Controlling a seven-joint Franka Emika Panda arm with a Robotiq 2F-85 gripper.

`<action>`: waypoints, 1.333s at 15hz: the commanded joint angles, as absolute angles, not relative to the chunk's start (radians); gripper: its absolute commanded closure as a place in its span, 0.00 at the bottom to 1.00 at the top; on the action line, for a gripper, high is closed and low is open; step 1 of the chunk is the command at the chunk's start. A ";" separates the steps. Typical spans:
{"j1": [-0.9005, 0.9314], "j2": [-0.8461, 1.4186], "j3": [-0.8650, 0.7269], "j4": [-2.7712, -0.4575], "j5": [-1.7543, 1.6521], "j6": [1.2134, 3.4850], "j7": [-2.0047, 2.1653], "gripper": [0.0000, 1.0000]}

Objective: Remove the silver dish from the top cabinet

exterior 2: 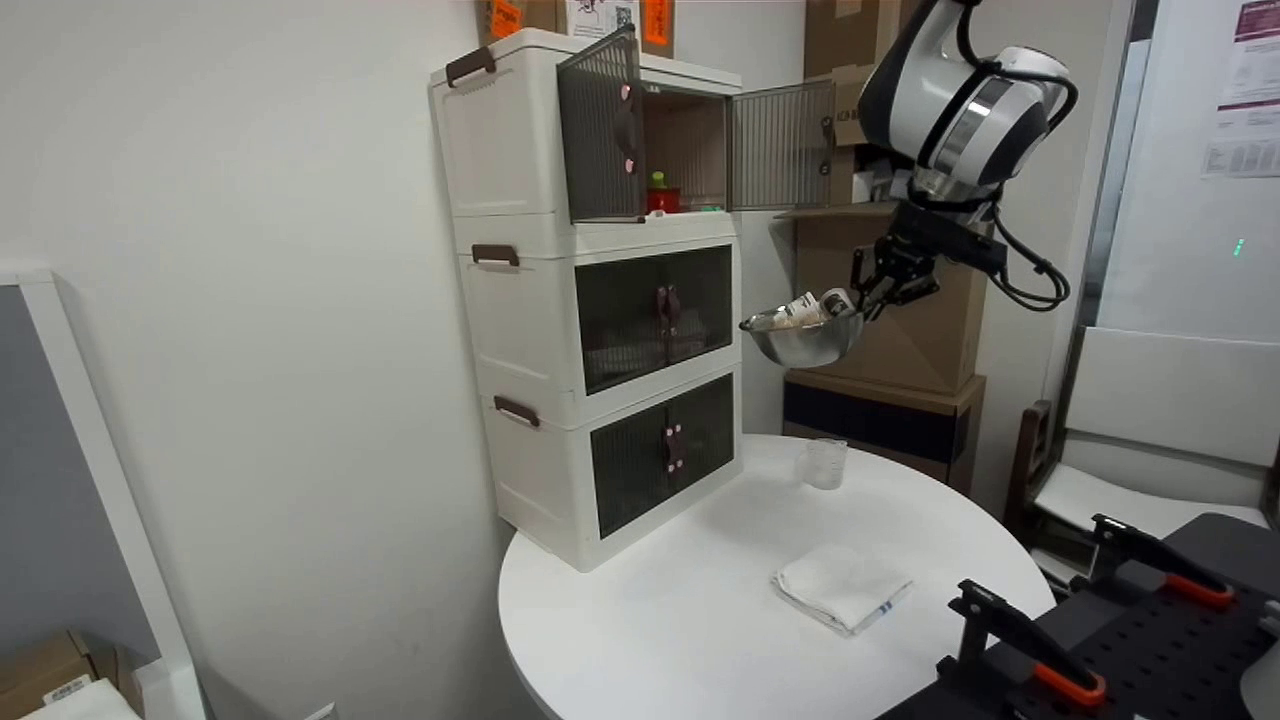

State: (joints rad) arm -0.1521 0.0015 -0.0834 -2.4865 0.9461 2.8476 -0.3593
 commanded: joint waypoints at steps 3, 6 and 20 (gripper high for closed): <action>-0.169 0.089 -0.086 -2.435 1.048 2.837 -0.511 0.90; -0.188 0.165 -0.088 -2.388 1.089 2.825 -0.577 0.90; -0.255 0.398 -0.059 -2.318 1.456 2.867 -0.863 0.98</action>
